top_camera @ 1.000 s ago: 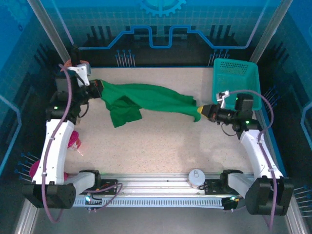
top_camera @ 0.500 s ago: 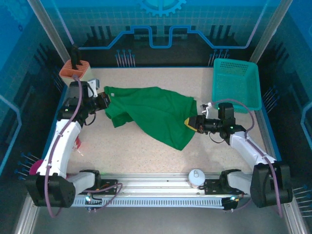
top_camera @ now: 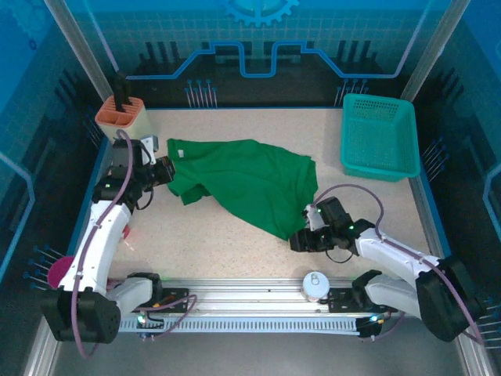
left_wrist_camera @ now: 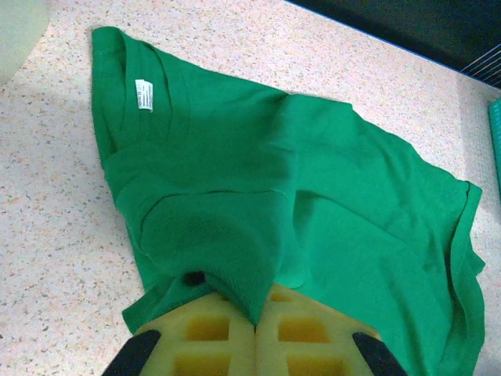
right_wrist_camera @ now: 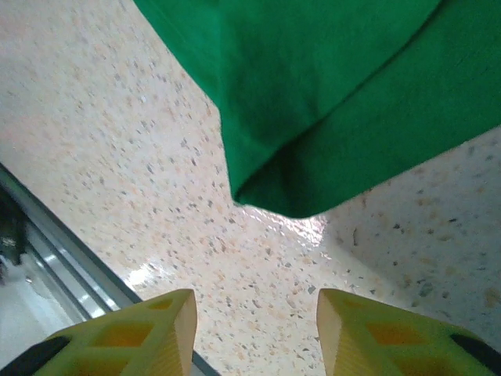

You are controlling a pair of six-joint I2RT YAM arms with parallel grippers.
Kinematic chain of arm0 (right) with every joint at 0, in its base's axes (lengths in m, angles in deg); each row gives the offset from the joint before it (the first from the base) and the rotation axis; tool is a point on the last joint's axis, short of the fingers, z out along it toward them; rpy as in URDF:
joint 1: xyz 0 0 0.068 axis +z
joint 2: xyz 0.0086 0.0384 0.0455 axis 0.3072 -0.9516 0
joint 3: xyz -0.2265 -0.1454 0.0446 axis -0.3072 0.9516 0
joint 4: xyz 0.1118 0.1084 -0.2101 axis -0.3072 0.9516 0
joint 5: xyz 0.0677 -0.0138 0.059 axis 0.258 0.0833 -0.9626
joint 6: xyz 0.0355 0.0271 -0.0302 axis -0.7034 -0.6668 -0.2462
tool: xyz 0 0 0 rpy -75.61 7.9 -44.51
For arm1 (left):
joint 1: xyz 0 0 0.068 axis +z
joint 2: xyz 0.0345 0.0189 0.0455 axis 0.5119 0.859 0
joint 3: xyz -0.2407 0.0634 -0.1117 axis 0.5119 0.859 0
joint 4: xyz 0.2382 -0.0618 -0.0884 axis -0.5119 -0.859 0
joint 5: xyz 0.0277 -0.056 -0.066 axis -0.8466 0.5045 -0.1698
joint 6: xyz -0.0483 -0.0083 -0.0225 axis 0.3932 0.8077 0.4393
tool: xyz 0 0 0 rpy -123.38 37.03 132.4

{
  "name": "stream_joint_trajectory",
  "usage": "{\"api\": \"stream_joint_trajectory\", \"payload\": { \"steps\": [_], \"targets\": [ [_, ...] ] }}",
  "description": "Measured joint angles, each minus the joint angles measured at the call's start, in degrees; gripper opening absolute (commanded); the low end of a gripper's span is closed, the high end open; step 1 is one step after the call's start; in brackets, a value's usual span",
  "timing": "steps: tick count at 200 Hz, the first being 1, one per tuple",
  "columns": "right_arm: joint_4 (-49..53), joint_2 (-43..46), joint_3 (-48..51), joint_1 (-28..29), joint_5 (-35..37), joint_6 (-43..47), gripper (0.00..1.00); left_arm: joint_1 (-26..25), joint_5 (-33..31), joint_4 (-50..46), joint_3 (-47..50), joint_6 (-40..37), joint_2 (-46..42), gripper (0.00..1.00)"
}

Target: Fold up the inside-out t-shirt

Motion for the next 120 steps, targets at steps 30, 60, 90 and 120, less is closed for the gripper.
{"api": "stream_joint_trajectory", "payload": {
  "steps": [30, 60, 90, 120],
  "targets": [
    [-6.3, -3.6, 0.8, 4.7, 4.6, 1.9, 0.47, 0.0, -0.6, 0.0, 0.0, 0.0, -0.3, 0.00],
    [-10.8, -6.1, 0.7, 8.1, 8.7, 3.1, 0.50, 0.0, -1.3, 0.0, 0.0, -0.2, -0.5, 0.00],
    [-12.1, -8.8, -0.1, 9.3, 11.8, 3.7, 0.51, 0.0, -1.5, 0.0, 0.0, -0.2, -0.5, 0.00],
    [-10.7, -9.6, -1.5, 10.9, 14.1, 4.3, 0.50, 0.0, -1.5, 0.0, 0.1, -0.4, -0.5, 0.00]
  ]
}}
